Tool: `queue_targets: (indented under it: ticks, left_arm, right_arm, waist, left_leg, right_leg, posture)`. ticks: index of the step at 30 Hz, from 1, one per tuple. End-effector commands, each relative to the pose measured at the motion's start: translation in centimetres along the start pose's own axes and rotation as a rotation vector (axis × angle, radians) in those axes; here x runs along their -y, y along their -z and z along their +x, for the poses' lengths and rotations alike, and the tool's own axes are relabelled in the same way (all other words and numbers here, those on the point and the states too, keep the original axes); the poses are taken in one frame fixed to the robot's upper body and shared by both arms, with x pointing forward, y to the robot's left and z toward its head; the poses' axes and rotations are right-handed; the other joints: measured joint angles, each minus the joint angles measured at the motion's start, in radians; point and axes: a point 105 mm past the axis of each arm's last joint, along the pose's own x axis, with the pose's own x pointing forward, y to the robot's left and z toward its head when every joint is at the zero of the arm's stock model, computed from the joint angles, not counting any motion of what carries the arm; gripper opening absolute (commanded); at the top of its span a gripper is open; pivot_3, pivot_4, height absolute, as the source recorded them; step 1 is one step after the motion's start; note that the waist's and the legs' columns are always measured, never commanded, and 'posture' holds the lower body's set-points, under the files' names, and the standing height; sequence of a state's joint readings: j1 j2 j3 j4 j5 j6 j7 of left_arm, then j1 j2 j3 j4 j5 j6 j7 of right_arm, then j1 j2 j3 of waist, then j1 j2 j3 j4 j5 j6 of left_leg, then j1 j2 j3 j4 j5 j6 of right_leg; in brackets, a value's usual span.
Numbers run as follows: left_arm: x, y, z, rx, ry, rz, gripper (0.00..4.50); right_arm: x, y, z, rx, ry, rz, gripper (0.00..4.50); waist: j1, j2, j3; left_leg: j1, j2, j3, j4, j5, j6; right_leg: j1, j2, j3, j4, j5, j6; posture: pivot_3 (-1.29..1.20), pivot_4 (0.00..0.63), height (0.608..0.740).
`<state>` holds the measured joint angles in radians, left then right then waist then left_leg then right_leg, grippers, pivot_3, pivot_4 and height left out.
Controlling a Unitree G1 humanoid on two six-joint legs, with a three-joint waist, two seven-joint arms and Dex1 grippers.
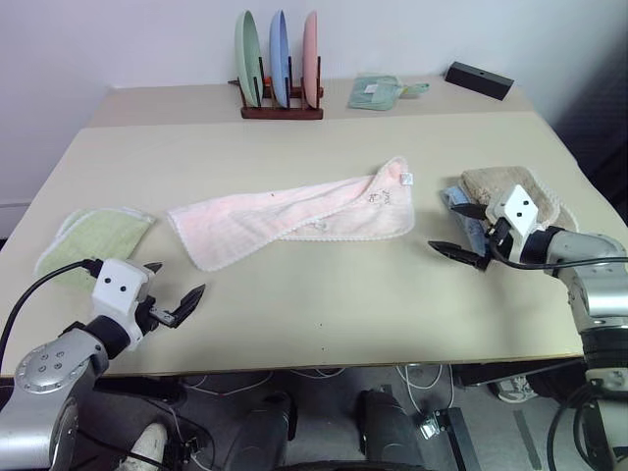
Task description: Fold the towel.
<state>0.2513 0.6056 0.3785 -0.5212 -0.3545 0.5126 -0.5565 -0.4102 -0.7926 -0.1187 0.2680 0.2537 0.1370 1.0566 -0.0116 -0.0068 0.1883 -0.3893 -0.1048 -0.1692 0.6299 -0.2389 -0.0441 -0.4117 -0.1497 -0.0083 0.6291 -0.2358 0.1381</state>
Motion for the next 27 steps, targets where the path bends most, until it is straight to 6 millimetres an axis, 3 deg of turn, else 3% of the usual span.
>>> queue_targets:
  ticks: [1,7,12,15,21,27]
  left_arm:
    - [-0.3,-1.0,0.1,0.035,-0.009,0.047,4.5]
    - [0.2,-1.4,0.5,0.048,0.008,0.047,4.5]
    - [3.3,-1.6,1.6,0.002,0.175,0.222,4.5]
    - [2.5,-1.3,3.0,-0.049,0.119,0.376,4.5]
    - [0.8,-0.8,5.4,-0.095,0.054,0.508,4.5]
    - [-0.5,0.6,7.7,-0.133,0.064,0.528,4.5]
  right_arm:
    - [0.2,-1.7,-0.5,0.046,0.02,-0.042,4.45]
    - [-0.3,-2.2,0.2,0.057,0.016,-0.037,4.45]
    - [-1.6,-2.8,1.5,0.089,-0.015,-0.032,4.45]
    - [-2.2,-3.0,1.9,0.104,-0.021,-0.024,4.45]
    - [-2.8,-3.1,2.0,0.117,-0.014,-0.012,4.45]
    - [-3.4,-3.0,1.8,0.128,0.006,0.003,4.45]
  waist:
    - [0.001,0.0,0.0]
    - [0.001,0.0,0.0]
    - [0.002,0.0,0.0]
    - [0.004,0.0,0.0]
    - [0.003,0.0,0.0]
    - [0.003,0.0,0.0]
  left_leg:
    - [0.0,0.0,0.0,0.0,0.0,0.0]
    - [0.0,0.0,0.0,0.0,0.0,0.0]
    - [0.0,0.0,0.001,0.0,0.0,0.0]
    - [0.0,0.0,0.001,0.0,0.0,0.0]
    - [0.0,0.0,0.0,-0.001,-0.001,0.001]
    - [0.0,-0.001,0.0,-0.001,-0.001,0.001]
  right_leg:
    - [0.0,0.0,0.0,0.0,0.0,0.0]
    - [0.0,0.0,0.0,0.0,0.0,0.0]
    - [0.0,0.0,0.001,0.0,0.0,0.0]
    - [0.0,0.0,0.001,0.0,0.0,0.0]
    - [-0.001,0.0,0.001,-0.001,0.0,0.001]
    - [-0.001,0.0,0.001,0.0,0.0,0.001]
  posture:
    - [0.0,0.15,0.74]
    - [0.0,0.15,0.74]
    - [0.0,0.15,0.74]
    - [0.0,0.15,0.74]
    - [0.0,0.15,0.74]
    - [0.0,0.15,0.74]
